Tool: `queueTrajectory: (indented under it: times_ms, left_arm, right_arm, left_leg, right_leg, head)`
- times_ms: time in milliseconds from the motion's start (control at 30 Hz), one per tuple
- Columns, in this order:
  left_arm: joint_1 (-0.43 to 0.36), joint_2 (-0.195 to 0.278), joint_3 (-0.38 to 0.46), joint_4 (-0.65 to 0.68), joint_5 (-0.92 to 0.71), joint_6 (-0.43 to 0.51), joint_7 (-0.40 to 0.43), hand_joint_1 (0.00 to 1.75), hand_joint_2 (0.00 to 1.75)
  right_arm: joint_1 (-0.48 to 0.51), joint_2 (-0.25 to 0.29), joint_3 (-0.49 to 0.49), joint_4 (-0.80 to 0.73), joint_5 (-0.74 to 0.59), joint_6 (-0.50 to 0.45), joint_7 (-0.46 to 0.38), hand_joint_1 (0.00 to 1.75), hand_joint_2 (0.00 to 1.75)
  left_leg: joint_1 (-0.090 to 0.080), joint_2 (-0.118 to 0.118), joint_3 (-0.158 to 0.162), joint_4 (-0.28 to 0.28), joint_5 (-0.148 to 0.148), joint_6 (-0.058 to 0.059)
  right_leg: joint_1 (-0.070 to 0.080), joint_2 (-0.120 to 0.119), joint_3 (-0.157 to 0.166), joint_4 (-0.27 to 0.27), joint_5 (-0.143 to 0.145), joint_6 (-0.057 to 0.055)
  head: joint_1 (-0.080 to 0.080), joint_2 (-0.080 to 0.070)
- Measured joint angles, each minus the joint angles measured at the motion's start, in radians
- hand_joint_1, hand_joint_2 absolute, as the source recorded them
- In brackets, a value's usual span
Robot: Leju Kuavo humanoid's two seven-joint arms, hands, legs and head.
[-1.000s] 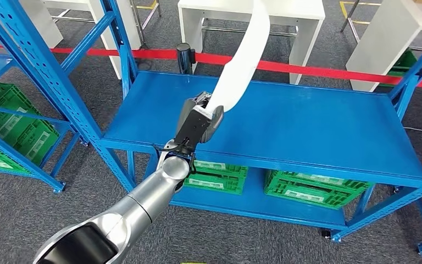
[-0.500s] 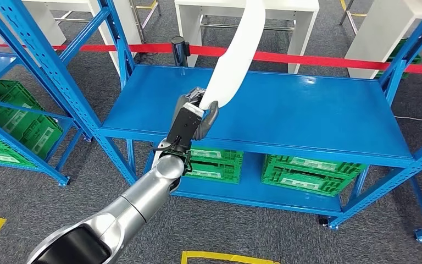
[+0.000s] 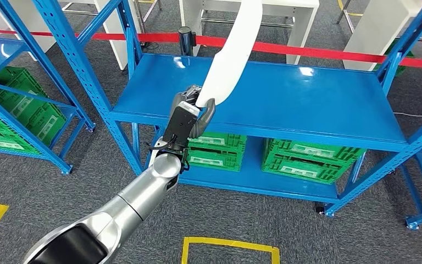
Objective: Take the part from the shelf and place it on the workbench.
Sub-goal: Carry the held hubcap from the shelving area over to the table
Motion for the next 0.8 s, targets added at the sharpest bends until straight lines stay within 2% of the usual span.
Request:
queueTrajectory:
  times_ms: [33, 67, 133, 167, 200, 233, 267, 300, 333, 367, 400, 433, 500, 533, 567, 633, 667, 700, 733, 800]
  left_arm:
    - [0.0, 0.001, 0.0, -0.001, 0.0, 0.0, 0.0, 1.75, 1.75]
    - [0.0, 0.001, 0.0, -0.002, 0.0, -0.001, 0.0, 1.75, 1.75]
    - [0.0, 0.002, -0.001, -0.002, 0.0, -0.002, 0.0, 1.75, 1.75]
    - [0.0, 0.004, -0.001, -0.001, 0.0, -0.002, 0.0, 1.75, 1.75]
    - [0.0, 0.006, -0.001, -0.001, 0.0, -0.002, 0.0, 1.75, 1.75]
    - [0.0, 0.008, -0.001, -0.001, 0.001, -0.002, 0.0, 1.75, 1.75]
    - [0.001, 0.009, -0.001, -0.001, 0.001, -0.002, 0.0, 1.75, 1.75]
    - [0.002, 0.011, -0.001, -0.001, 0.001, -0.002, 0.0, 1.75, 1.75]
    - [0.004, 0.013, -0.001, -0.001, 0.001, -0.002, 0.0, 1.75, 1.75]
    - [0.006, 0.015, -0.001, -0.001, 0.001, -0.002, 0.0, 1.75, 1.75]
    - [0.007, 0.016, -0.001, -0.001, 0.001, -0.002, 0.0, 1.75, 1.75]
    - [0.008, 0.017, -0.001, -0.002, 0.001, -0.002, 0.0, 1.75, 1.75]
    - [0.007, 0.018, -0.001, -0.008, 0.001, -0.002, 0.0, 1.75, 1.75]
    - [0.007, 0.017, -0.001, -0.011, 0.001, -0.001, 0.0, 1.75, 1.75]
    - [0.005, 0.018, -0.001, -0.014, 0.0, -0.001, -0.001, 1.75, 1.75]
    - [0.003, 0.019, -0.001, -0.015, 0.0, -0.001, -0.001, 1.75, 1.75]
    - [0.002, 0.019, -0.001, -0.015, 0.0, -0.001, -0.001, 1.75, 1.75]
    - [0.002, 0.019, -0.001, -0.015, 0.0, -0.001, -0.001, 1.75, 1.75]
    - [0.002, 0.019, -0.001, -0.015, 0.0, -0.001, 0.0, 1.75, 1.75]
    - [0.003, 0.019, -0.001, -0.014, 0.0, -0.001, 0.0, 1.75, 1.75]
  right_arm:
    - [-0.001, 0.0, 0.0, 0.0, 0.0, 0.0, 0.002, 0.0, 0.0]
    - [-0.001, 0.0, 0.0, 0.0, 0.001, 0.001, 0.004, 0.0, 0.0]
    - [0.0, 0.0, 0.0, 0.0, 0.002, 0.001, 0.006, 0.0, 0.0]
    - [0.0, 0.0, 0.0, 0.0, 0.002, 0.001, 0.006, 0.0, 0.0]
    - [0.0, 0.0, 0.0, 0.0, 0.002, 0.001, 0.005, 0.0, 0.0]
    - [0.0, 0.0, 0.0, 0.0, 0.002, 0.001, 0.004, 0.0, 0.0]
    - [0.001, -0.001, 0.0, 0.0, 0.003, 0.0, 0.002, 0.0, 0.0]
    - [0.002, -0.001, 0.0, 0.0, 0.004, 0.0, 0.0, 0.0, 0.0]
    - [0.003, -0.001, -0.001, 0.0, 0.005, 0.0, -0.002, 0.0, 0.0]
    - [0.003, -0.001, -0.001, 0.0, 0.005, -0.001, -0.004, 0.0, 0.0]
    - [0.003, -0.001, -0.001, 0.0, 0.005, -0.001, -0.005, 0.0, 0.0]
    - [0.003, -0.001, -0.001, 0.0, 0.005, -0.001, -0.007, 0.0, 0.0]
    - [0.003, -0.001, -0.002, 0.0, 0.001, -0.001, -0.011, 0.0, 0.0]
    - [0.003, -0.001, -0.004, 0.0, -0.002, -0.002, -0.014, 0.0, 0.0]
    - [0.003, -0.001, -0.006, 0.0, -0.005, -0.002, -0.016, 0.0, 0.0]
    - [0.003, -0.001, -0.01, 0.0, -0.009, -0.002, -0.018, 0.0, 0.0]
    - [0.004, -0.001, -0.012, 0.0, -0.01, -0.002, -0.018, 0.0, 0.0]
    - [0.004, -0.002, -0.014, 0.0, -0.01, -0.001, -0.018, 0.0, 0.0]
    - [0.005, -0.002, -0.016, 0.0, -0.01, -0.001, -0.018, 0.0, 0.0]
    - [0.005, -0.002, -0.019, 0.0, -0.01, -0.001, -0.018, 0.0, 0.0]
  left_leg:
    - [-0.001, 0.0, -0.005, 0.004, 0.005, -0.006]
    - [-0.002, -0.001, -0.008, 0.005, 0.011, -0.013]
    - [-0.001, -0.002, -0.012, 0.005, 0.021, -0.026]
    - [0.0, -0.003, -0.02, 0.014, 0.008, -0.032]
    - [0.001, -0.004, -0.032, 0.04, -0.022, -0.038]
    - [0.004, -0.004, -0.049, 0.087, -0.067, -0.044]
    - [0.005, -0.004, -0.067, 0.151, -0.117, -0.049]
    - [0.006, -0.004, -0.082, 0.217, -0.153, -0.053]
    - [0.006, -0.004, -0.087, 0.267, -0.17, -0.056]
    - [0.006, -0.004, -0.078, 0.286, -0.165, -0.055]
    - [0.006, -0.004, -0.05, 0.268, -0.144, -0.053]
    - [0.005, -0.005, -0.008, 0.221, -0.12, -0.047]
    - [0.0, -0.005, 0.099, 0.076, -0.115, -0.032]
    - [-0.004, -0.006, 0.132, 0.024, -0.122, -0.025]
    - [-0.007, -0.006, 0.151, -0.011, -0.13, -0.018]
    - [-0.009, -0.006, 0.144, -0.025, -0.114, -0.005]
    - [-0.007, -0.005, 0.142, -0.03, -0.103, 0.003]
    - [-0.005, -0.003, 0.135, -0.035, -0.088, 0.011]
    - [-0.003, -0.001, 0.124, -0.038, -0.073, 0.018]
    - [-0.003, 0.001, 0.092, -0.036, -0.046, 0.024]
  right_leg:
    - [0.003, 0.001, 0.017, -0.03, -0.008, -0.008]
    - [0.006, 0.002, 0.02, -0.041, -0.013, -0.017]
    - [0.004, 0.002, 0.01, -0.042, 0.0, -0.035]
    - [0.003, 0.0, 0.003, -0.044, 0.01, -0.042]
    - [0.0, -0.001, -0.007, -0.046, 0.021, -0.049]
    - [0.0, -0.003, -0.018, -0.047, 0.033, -0.054]
    - [0.001, -0.003, -0.032, -0.047, 0.044, -0.057]
    - [0.001, -0.003, -0.046, -0.046, 0.054, -0.058]
    - [0.002, -0.003, -0.06, -0.046, 0.065, -0.057]
    - [0.002, -0.004, -0.074, -0.046, 0.076, -0.057]
    - [0.003, -0.004, -0.088, -0.046, 0.088, -0.055]
    - [0.004, -0.004, -0.1, -0.046, 0.098, -0.054]
    - [0.005, -0.003, -0.117, -0.046, 0.119, -0.047]
    - [0.005, -0.003, -0.12, -0.049, 0.129, -0.042]
    - [0.003, -0.003, -0.121, -0.053, 0.139, -0.035]
    - [0.0, -0.003, -0.12, -0.063, 0.157, -0.02]
    - [-0.002, -0.002, -0.124, -0.06, 0.15, -0.014]
    - [-0.002, -0.001, -0.132, -0.044, 0.123, -0.01]
    - [-0.003, -0.001, -0.145, -0.007, 0.078, -0.006]
    - [-0.003, 0.0, -0.177, 0.113, -0.023, 0.001]
  head:
    - [0.0, 0.0]
    - [0.001, 0.0]
    - [0.002, 0.0]
    - [0.002, 0.0]
    - [0.001, 0.0]
    - [0.001, 0.0]
    - [-0.001, 0.0]
    - [-0.002, 0.0]
    - [-0.002, 0.0]
    - [-0.002, 0.0]
    - [-0.002, 0.0]
    - [-0.003, 0.0]
    - [-0.003, 0.0]
    - [-0.003, 0.0]
    - [-0.005, 0.0]
    - [-0.009, 0.0]
    - [-0.011, 0.0]
    - [-0.01, 0.0]
    - [-0.009, 0.0]
    - [-0.006, 0.0]
